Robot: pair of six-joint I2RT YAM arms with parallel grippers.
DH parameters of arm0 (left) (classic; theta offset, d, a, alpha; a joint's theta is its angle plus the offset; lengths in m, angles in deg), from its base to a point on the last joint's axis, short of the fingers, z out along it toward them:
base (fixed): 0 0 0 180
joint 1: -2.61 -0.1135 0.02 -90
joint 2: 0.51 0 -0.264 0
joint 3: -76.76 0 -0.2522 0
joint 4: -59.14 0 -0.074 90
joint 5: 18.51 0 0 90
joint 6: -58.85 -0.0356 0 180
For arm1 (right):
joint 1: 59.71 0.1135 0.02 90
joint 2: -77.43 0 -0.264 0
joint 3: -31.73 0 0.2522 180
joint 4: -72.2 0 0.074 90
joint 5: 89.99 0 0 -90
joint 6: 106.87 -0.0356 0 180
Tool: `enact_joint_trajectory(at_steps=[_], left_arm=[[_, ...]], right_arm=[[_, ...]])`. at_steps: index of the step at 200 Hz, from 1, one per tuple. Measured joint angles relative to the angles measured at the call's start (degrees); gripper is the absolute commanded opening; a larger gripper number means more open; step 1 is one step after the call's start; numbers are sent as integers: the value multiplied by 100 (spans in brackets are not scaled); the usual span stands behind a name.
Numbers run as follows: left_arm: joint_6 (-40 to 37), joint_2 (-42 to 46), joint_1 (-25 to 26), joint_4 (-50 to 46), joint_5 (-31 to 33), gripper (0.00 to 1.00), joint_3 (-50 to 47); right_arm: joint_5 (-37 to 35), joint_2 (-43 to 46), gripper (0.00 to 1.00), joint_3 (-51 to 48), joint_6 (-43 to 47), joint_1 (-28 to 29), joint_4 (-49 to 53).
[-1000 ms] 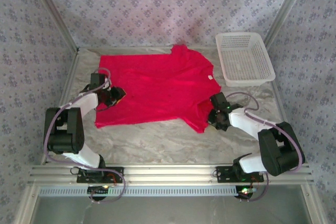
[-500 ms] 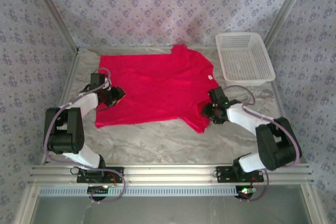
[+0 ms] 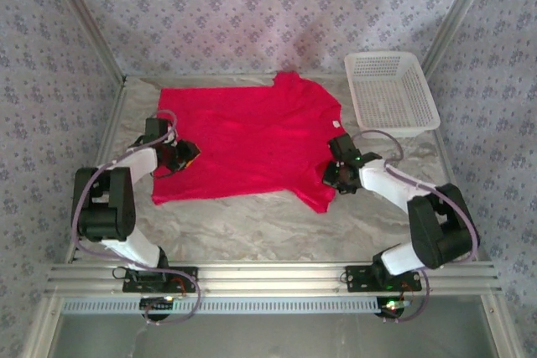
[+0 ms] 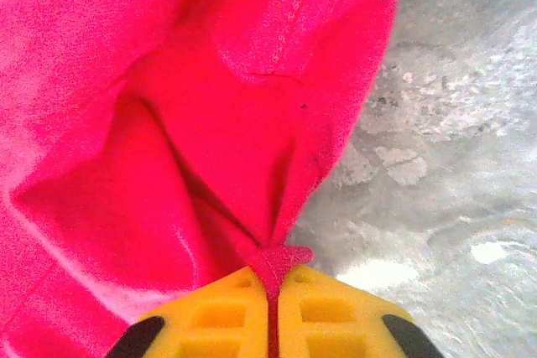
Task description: Fold the inside-out t-shirt
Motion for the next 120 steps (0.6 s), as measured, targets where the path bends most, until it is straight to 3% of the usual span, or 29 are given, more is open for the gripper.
enact_joint_trajectory(at_steps=[45,85,120], left_arm=[[2,-389,-138,-7,66,32,13],[4,-444,-155,39,68,32,76],[4,-444,-155,37,48,32,76]], right_arm=[[94,1147,4,-109,-245,225,564],[348,2232,9,-1034,-868,566,743],[472,2686,26,-1950,-1480,879,817]])
